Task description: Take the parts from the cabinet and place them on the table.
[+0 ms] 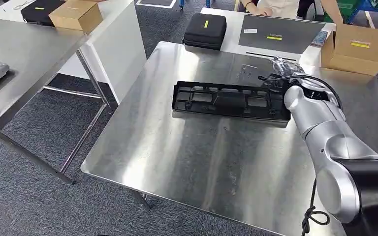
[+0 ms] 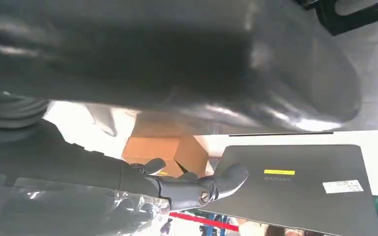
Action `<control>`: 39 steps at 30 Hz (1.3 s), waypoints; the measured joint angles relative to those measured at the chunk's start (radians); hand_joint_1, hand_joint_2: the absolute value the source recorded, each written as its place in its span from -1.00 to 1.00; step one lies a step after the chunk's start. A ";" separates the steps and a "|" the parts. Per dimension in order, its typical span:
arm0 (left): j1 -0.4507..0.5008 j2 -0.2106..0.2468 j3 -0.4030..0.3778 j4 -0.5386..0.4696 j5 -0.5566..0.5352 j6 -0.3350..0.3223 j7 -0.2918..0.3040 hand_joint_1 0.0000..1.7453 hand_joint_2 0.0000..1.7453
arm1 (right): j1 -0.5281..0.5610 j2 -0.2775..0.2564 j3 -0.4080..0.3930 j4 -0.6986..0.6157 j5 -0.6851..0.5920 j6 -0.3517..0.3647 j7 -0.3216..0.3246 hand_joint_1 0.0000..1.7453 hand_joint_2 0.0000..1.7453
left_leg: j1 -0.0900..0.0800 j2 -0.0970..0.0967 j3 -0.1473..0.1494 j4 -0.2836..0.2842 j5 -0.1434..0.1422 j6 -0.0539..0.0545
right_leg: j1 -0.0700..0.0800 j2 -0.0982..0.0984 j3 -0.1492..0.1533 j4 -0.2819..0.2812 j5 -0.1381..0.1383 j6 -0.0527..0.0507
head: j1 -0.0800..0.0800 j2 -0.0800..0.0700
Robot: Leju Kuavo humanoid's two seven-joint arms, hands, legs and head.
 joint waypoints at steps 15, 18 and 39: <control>0.004 0.000 0.014 0.000 0.005 0.007 -0.016 -1.00 -1.00 | -0.010 0.009 0.052 -0.021 0.107 -0.213 -0.011 -1.00 -1.00 | 0.000 0.000 0.000 0.000 0.000 0.000 | 0.000 0.000 0.001 0.000 0.000 0.000 | 0.000 0.000; 0.005 -0.001 0.016 0.000 0.008 0.011 -0.016 -1.00 -1.00 | -0.023 -0.003 0.075 -0.031 0.147 -0.261 0.000 -1.00 -1.00 | 0.000 0.000 0.000 0.001 0.000 0.000 | 0.000 0.000 0.001 0.000 0.000 0.000 | 0.000 0.000; 0.022 -0.011 0.102 0.008 0.056 0.045 0.010 -1.00 -1.00 | 0.390 -0.867 -0.204 -0.722 -0.411 -0.637 -0.207 -1.00 -1.00 | -0.007 -0.008 0.015 0.009 -0.023 0.029 | 0.009 -0.007 0.022 -0.011 -0.014 0.022 | 0.002 0.000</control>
